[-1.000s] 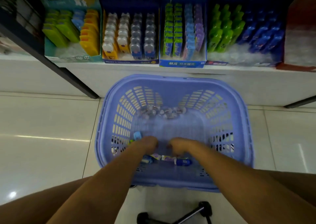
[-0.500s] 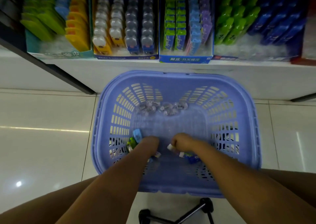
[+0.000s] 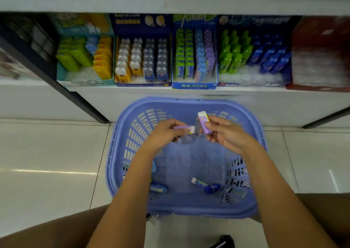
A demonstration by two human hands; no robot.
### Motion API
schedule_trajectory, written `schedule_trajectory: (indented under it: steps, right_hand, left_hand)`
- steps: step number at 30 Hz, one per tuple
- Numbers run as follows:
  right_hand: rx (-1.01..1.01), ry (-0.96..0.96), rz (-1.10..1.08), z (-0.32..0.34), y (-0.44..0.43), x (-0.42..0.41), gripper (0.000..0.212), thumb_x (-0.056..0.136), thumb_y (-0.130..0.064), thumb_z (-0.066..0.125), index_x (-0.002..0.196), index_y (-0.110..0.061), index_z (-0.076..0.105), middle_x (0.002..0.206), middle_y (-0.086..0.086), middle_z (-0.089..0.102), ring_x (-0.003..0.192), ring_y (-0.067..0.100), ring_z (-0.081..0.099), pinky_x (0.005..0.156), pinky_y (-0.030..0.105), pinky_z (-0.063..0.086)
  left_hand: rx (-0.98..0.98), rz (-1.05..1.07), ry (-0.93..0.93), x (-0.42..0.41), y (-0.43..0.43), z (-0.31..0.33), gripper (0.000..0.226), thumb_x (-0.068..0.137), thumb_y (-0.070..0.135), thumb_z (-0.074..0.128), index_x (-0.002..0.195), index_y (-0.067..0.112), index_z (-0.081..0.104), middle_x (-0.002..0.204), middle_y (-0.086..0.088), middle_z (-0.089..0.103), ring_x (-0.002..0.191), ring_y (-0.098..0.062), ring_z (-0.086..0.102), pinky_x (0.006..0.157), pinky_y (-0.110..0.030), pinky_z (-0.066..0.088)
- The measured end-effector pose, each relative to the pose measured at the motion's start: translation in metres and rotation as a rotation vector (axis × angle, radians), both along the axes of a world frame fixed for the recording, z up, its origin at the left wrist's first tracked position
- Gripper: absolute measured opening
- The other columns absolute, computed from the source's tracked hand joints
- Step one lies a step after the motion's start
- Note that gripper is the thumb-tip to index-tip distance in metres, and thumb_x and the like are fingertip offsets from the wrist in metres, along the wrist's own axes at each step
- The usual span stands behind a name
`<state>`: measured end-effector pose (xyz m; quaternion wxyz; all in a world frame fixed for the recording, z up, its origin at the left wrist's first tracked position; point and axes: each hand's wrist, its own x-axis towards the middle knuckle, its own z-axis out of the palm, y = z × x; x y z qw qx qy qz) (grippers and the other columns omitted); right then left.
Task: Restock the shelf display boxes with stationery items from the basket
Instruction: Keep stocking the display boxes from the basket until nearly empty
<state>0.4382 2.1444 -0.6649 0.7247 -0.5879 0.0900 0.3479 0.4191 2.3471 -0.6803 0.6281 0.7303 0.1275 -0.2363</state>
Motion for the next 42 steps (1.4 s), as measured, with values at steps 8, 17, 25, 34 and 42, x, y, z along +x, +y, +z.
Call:
schedule_trajectory:
  steps: [8,17,25,34,42]
  right_hand:
    - [-0.583,-0.740,-0.231,0.081,-0.018,0.033,0.017,0.084,-0.006,0.067,0.100,-0.012,0.068,0.080,0.006,0.061,0.067,0.006,0.056,0.067,0.015,0.048]
    - [-0.909,-1.046,-0.047,0.106,0.002,0.096,0.022,0.081,-0.011,0.071,0.103,-0.007,0.070,0.091,0.002,0.067,0.079,0.008,0.057,0.070,0.006,0.041]
    - [-0.958,-1.052,0.140,0.103,0.009,0.113,0.020,0.081,-0.010,0.071,0.101,-0.008,0.071,0.092,0.005,0.068,0.079,0.011,0.060,0.075,0.015,0.046]
    - [-1.004,-1.030,0.051,0.100,0.014,0.105,0.028,0.078,-0.016,0.075,0.104,-0.008,0.067,0.102,0.010,0.061,0.078,0.022,0.062,0.066,0.011,0.043]
    - [-0.336,-0.743,0.153,0.116,0.016,0.042,0.015,0.080,-0.010,0.072,0.090,-0.018,0.065,0.084,0.001,0.069,0.075,0.016,0.067,0.075,0.027,0.057]
  left_hand:
    - [-0.273,0.247,-0.275,-0.001,0.009,0.068,0.008,0.082,0.017,0.071,0.082,0.023,0.077,0.081,0.007,0.074,0.071,-0.002,0.064,0.062,-0.014,0.048]
    - [-0.331,0.214,-0.259,-0.008,0.001,0.080,0.010,0.096,0.015,0.053,0.092,0.007,0.058,0.085,-0.003,0.074,0.077,-0.016,0.071,0.062,-0.022,0.055]
    - [-0.190,0.169,-0.266,-0.007,-0.003,0.078,0.009,0.091,0.021,0.062,0.093,0.025,0.070,0.081,0.007,0.073,0.075,-0.009,0.067,0.061,-0.016,0.051]
    - [-0.058,0.053,-0.317,-0.008,-0.011,0.080,0.015,0.092,0.013,0.060,0.104,0.021,0.064,0.095,-0.001,0.067,0.078,-0.007,0.069,0.067,-0.017,0.053]
    - [0.144,-0.044,-0.499,0.015,-0.024,0.099,0.009,0.090,0.019,0.064,0.098,0.017,0.068,0.080,0.003,0.069,0.067,0.000,0.060,0.071,-0.021,0.051]
